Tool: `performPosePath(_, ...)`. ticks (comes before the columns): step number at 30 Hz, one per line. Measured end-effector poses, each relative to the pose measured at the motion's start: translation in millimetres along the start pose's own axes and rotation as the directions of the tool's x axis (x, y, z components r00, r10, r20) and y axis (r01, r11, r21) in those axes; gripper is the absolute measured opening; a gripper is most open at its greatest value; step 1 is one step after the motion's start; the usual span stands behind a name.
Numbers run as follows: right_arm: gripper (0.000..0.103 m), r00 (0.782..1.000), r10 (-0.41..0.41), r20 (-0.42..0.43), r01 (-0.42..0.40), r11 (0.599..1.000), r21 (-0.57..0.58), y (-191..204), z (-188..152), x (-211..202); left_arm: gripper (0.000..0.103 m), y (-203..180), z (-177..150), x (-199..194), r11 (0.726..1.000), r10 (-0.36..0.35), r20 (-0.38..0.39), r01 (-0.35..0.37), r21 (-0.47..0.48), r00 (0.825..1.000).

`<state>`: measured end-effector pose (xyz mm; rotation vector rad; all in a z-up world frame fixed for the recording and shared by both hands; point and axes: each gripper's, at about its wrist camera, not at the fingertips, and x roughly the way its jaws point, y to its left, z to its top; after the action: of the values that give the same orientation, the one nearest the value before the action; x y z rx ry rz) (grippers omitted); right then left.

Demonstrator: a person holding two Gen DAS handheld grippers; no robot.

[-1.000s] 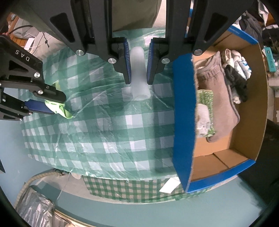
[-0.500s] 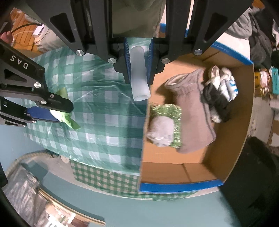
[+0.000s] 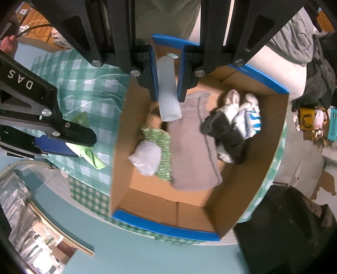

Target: Organize soft objects

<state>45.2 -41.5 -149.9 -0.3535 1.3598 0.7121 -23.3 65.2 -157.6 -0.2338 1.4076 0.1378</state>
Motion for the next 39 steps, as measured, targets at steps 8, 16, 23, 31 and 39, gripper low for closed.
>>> performPosePath(8, 0.027, 1.000, 0.014, -0.012, -0.014, 0.999, -0.040, 27, 29, 16, 0.017, 34, 9, 8, 0.998, 0.020, -0.008, -0.020, -0.061, 1.000)
performPosePath(16, 0.029, 0.999, 0.035, -0.032, -0.036, 0.998, -0.044, 40, 46, 30, 0.024, 54, 15, 23, 0.995, 0.033, -0.045, -0.037, -0.097, 0.998)
performPosePath(23, 0.052, 1.000, 0.006, -0.018, -0.007, 0.999, -0.050, 44, 48, 29, 0.053, 58, 16, 17, 0.991, 0.066, -0.031, -0.069, -0.111, 0.997)
performPosePath(31, 0.057, 1.000, 0.006, 0.001, -0.006, 0.999, -0.035, 41, 45, 15, 0.056, 63, 17, 7, 0.986, 0.073, -0.031, -0.077, -0.145, 0.997)
performPosePath(39, 0.063, 0.998, -0.027, 0.062, 0.027, 1.000, 0.013, 30, 38, -19, 0.070, 57, 19, -32, 0.988, 0.077, 0.040, -0.071, -0.135, 0.996)
